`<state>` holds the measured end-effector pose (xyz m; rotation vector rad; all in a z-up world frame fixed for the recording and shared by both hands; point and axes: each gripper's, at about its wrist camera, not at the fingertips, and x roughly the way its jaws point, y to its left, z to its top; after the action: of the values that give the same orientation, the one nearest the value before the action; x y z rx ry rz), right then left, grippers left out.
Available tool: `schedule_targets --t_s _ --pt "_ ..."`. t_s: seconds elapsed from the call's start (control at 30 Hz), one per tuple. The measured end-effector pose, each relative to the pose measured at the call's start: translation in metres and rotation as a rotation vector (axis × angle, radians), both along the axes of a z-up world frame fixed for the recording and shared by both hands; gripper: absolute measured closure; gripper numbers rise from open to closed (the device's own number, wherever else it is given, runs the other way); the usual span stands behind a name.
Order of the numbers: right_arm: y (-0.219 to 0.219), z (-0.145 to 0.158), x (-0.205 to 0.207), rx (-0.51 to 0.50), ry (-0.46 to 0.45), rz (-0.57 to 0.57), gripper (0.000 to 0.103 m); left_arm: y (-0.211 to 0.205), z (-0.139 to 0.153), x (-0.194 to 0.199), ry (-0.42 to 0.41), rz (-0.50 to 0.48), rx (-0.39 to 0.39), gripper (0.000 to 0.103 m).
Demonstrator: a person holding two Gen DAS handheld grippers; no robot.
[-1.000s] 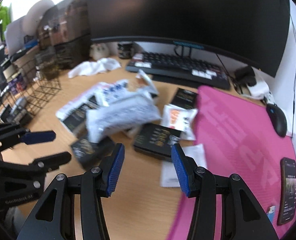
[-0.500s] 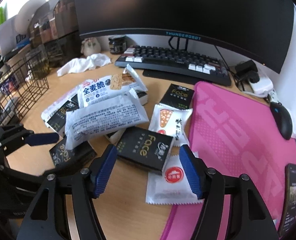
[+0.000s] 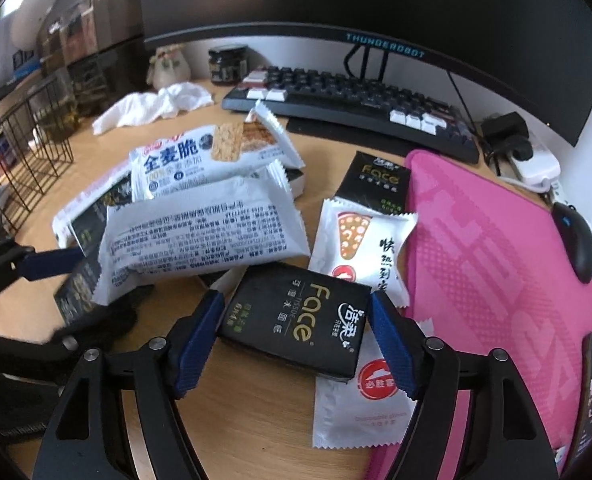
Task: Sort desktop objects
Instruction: 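Grasp a black Face pack with the left tool while the right grasps another, then carry both Face packs to the wire basket and open both tools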
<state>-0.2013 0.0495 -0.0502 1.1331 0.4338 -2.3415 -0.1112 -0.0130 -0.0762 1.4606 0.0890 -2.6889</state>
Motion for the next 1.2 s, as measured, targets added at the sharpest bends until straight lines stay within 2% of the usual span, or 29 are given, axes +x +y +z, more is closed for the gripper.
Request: schedule_targets --t_s 0.1,0.33,1.2 --pt "0.006 0.002 -0.001 -0.038 -0.017 -0.015 0.033 -0.003 0.0 0.002 -0.01 -0.003 0.003 0.05" --pt "0.013 0.011 0.012 -0.05 -0.006 -0.033 0.037 -0.008 0.004 0.011 -0.014 -0.001 0.038 0.051" --pt "0.019 0.066 0.081 -0.112 0.083 0.001 0.04 -0.008 0.061 0.064 0.101 0.007 0.005 0.051"
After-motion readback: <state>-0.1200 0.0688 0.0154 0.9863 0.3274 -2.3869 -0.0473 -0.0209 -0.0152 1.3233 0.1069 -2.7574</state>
